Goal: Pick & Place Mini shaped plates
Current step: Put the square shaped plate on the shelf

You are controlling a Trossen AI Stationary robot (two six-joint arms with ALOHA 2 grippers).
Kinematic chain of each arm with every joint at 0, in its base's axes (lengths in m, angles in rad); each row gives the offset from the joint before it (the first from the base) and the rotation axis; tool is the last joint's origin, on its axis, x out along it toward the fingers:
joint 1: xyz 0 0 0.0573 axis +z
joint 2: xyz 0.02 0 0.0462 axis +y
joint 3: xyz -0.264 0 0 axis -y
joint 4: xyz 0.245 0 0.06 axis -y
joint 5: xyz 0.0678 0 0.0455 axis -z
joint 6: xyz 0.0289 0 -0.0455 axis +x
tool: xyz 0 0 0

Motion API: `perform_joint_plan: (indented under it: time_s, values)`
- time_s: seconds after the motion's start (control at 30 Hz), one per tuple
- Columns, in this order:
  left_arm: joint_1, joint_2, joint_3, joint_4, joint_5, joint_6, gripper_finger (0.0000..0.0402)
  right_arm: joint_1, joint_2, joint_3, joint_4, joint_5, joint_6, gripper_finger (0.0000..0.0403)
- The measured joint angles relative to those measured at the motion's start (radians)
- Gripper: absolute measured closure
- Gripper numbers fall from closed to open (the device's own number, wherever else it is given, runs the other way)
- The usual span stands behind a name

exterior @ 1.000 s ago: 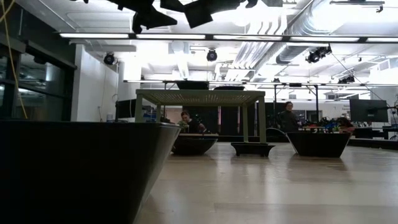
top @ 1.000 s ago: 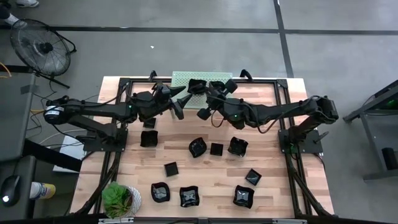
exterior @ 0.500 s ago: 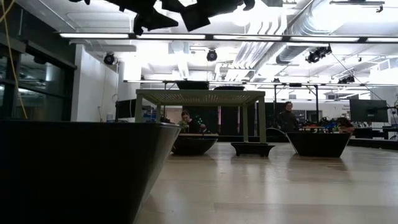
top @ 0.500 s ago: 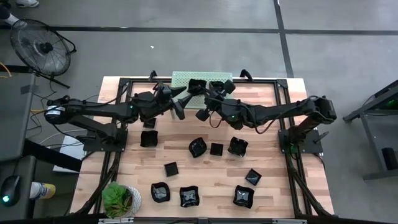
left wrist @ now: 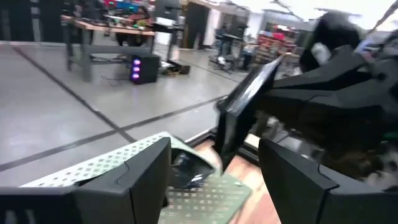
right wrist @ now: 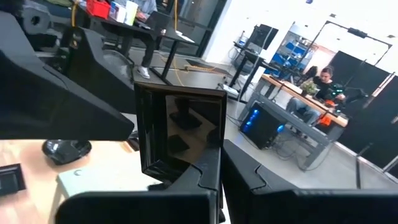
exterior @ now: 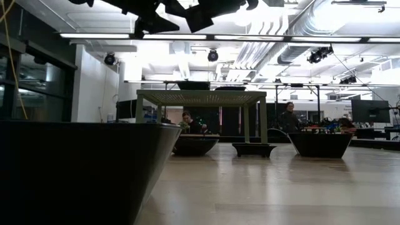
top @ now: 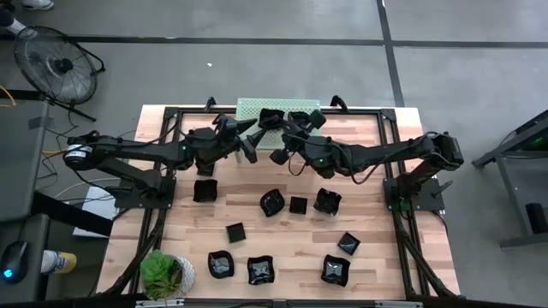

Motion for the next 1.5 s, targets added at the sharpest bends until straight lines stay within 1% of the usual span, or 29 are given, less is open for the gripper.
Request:
perform_joint_plan:
  time_s: [0.1,0.4,0.53,0.8,0.93,1.17,1.27,1.5]
  values:
    - [0.0,0.0,0.0,0.01,-0.006,0.0,0.0176,0.0,0.0,0.0,0.0,0.014,-0.005,0.0403]
    - [0.0,0.0,0.0,0.008,0.007,0.0,0.0243,0.0,0.0,0.0,0.001,0.015,-0.003,0.0403]
    - [0.0,0.0,0.0,0.007,0.027,0.0,0.0257,-0.001,0.0,0.0,0.012,-0.001,-0.002,0.0403]
    - [0.0,0.0,0.0,0.008,0.031,-0.001,0.0259,-0.005,0.0,0.0,0.027,-0.017,-0.003,0.0403]
    - [0.0,0.0,0.0,0.008,0.031,-0.021,0.0259,-0.006,0.0,0.0,0.027,-0.045,0.026,0.0403]
    - [0.0,0.0,0.0,0.008,0.021,-0.024,0.0259,-0.006,0.002,0.0,0.026,-0.022,0.021,0.0403]
    - [0.0,0.0,0.0,0.008,0.007,-0.027,0.0259,-0.006,0.002,0.0,0.025,-0.027,0.018,0.0403]
    - [0.0,0.0,0.0,0.008,0.01,-0.029,0.0259,-0.006,0.002,0.0,0.025,-0.046,0.037,0.0403]
